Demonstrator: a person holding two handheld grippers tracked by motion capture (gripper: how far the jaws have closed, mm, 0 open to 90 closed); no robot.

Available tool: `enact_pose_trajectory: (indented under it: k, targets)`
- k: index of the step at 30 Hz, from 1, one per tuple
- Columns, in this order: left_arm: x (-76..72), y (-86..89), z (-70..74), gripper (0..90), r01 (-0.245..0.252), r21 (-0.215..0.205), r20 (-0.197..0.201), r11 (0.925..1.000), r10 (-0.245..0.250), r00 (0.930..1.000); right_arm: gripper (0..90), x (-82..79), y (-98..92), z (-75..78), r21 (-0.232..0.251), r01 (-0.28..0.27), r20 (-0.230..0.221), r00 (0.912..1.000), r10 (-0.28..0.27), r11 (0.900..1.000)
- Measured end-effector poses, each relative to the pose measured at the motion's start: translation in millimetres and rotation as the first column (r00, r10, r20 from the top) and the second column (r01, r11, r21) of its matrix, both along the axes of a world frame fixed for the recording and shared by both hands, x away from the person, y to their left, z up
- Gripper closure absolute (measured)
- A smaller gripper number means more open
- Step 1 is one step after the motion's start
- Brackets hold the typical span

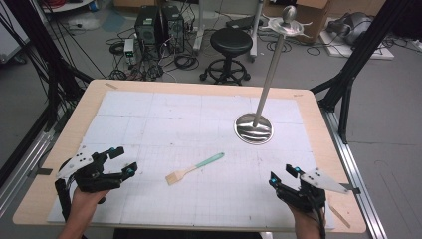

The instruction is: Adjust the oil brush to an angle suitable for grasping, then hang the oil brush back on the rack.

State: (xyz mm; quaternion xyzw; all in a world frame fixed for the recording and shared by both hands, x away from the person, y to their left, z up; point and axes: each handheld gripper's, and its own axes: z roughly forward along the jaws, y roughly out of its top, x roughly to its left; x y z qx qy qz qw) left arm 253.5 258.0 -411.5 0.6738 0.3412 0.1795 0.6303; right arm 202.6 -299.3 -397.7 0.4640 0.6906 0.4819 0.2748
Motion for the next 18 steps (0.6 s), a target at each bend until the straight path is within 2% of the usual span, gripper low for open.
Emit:
enact_pose_trajectory:
  k: [1,3,4,6,8,14,18]
  targets:
    - [-0.6,-0.2,0.3,17.5,0.000,-0.008,0.002,1.0000,0.000,1.0000,27.3,0.0,0.0,0.0,0.000,0.000,0.000,1.0000,0.000,1.000]
    - [-1.4,0.2,0.9,17.1,0.007,-0.013,0.013,0.9999,-0.007,0.9999,19.0,-7.5,-5.7,-1.6,0.014,0.019,0.022,0.9996,-0.019,1.000]
    - [-1.5,0.0,1.0,17.1,0.007,-0.018,0.016,0.9998,-0.006,0.9999,18.3,-9.7,-7.2,-1.0,0.015,0.020,0.021,0.9996,-0.021,1.000]
    - [-1.5,0.1,0.8,17.1,0.003,-0.010,0.011,0.9999,-0.003,0.9999,18.2,-10.8,-9.4,0.7,0.003,0.020,0.043,0.9989,-0.020,1.000]
    - [-1.9,-0.4,0.9,17.3,-0.001,-0.008,0.008,1.0000,0.001,1.0000,18.1,-10.9,-8.9,1.4,0.014,0.018,0.049,0.9986,-0.019,1.000]
    - [-1.6,-0.1,1.3,17.9,-0.010,-0.007,0.004,0.9999,0.010,0.9999,18.2,-11.3,-7.1,1.2,-0.010,0.009,0.046,0.9989,-0.009,1.000]
    - [-0.6,-0.5,1.1,18.0,-0.005,-0.023,-0.002,0.9997,0.005,1.0000,18.2,-12.5,-9.5,1.7,0.005,0.020,0.044,0.9988,-0.020,1.000]
